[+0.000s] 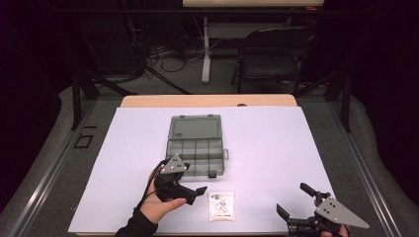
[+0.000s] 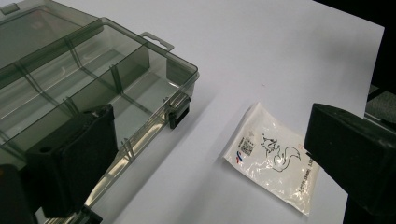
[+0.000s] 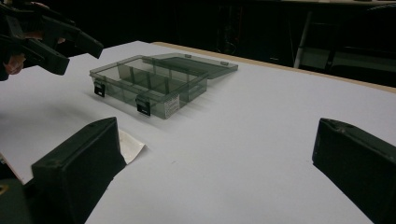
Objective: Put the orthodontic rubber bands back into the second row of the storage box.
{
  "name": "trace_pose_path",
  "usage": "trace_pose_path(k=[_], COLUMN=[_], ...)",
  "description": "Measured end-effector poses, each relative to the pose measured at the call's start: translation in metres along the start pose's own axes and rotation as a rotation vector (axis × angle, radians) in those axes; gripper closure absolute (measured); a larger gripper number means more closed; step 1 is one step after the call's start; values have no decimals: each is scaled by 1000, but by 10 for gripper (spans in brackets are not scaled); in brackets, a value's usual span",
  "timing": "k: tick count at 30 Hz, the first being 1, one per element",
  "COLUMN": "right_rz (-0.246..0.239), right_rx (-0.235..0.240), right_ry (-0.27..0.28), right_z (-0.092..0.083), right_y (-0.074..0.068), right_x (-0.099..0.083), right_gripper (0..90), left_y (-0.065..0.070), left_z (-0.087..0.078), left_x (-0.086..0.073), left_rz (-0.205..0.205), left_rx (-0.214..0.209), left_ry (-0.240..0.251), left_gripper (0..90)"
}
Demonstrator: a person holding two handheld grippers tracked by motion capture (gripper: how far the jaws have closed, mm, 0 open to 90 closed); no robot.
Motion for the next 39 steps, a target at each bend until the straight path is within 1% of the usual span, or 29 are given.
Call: trace_pose_path(k=[3,5,6,10,13,14,15,16,17,18,21,23,25,26,28,29,31,32,35,38,39], right_rz=[0,1,1,4,4,4,6,7,7,8,7,6,6,5,7,9,9,9,8,9,8], right_rx=[3,4,5,7,6,6,3,1,1,2,2,1,2,2,3,2,3,3,4,2,3], right_ry=[1,1,1,2,-2,-2,6,9,9,9,1,2,4,0,1,-3,-5,-5,-4,-4,-5], right_z=[0,0,0,0,0,0,1,1,1,1,1,1,1,1,1,1,1,1,1,1,1], right_y=[0,0,0,0,0,0,0,0,0,0,1,1,1,1,1,1,1,1,1,1,1], right_x=[0,0,0,0,0,0,0,0,0,0,-1,-1,-1,-1,-1,-1,-1,-1,-1,-1,-1], right_gripper=[10,11,12,15,16,16,17,17,17,17,18,19,20,20,20,20,20,20,20,21,21], left_y=[1,2,2,5,7,7,9,9,9,10,12,13,14,15,17,17,18,18,20,22,22], left_z=[4,7,8,14,20,20,24,24,26,30,36,39,42,44,47,48,52,52,58,62,65], left_x=[0,0,0,0,-2,-2,-3,-3,-4,-4,-6,-7,-7,-7,-8,-9,-10,-10,-14,-16,-17], left_rz=[-9,-4,-7,0,7,7,10,10,15,22,16,18,25,29,36,39,51,51,58,59,57], left_rx=[-1,-11,-10,-22,-33,-33,-42,-42,-46,-51,-52,-49,-58,-57,-65,-69,-64,-64,-86,-93,-101], left_ry=[-5,-14,-11,-33,-53,-53,-63,-63,-69,-77,-100,-107,-113,-108,-118,-130,-138,-138,-158,-162,-176], left_gripper=[76,119,142,176,241,259,279,303,303,352,436,454,468,470,484,486,501,504,532,576,595])
Point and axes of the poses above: each handheld gripper's, and its own axes: z roughly forward along the jaws, x roughly out of its top, y roughly to its right, the point moved 4 cm from there along z, roughly forward along the jaws, and after that the axes turned 9 degrees about y, right-handed, at the moved point
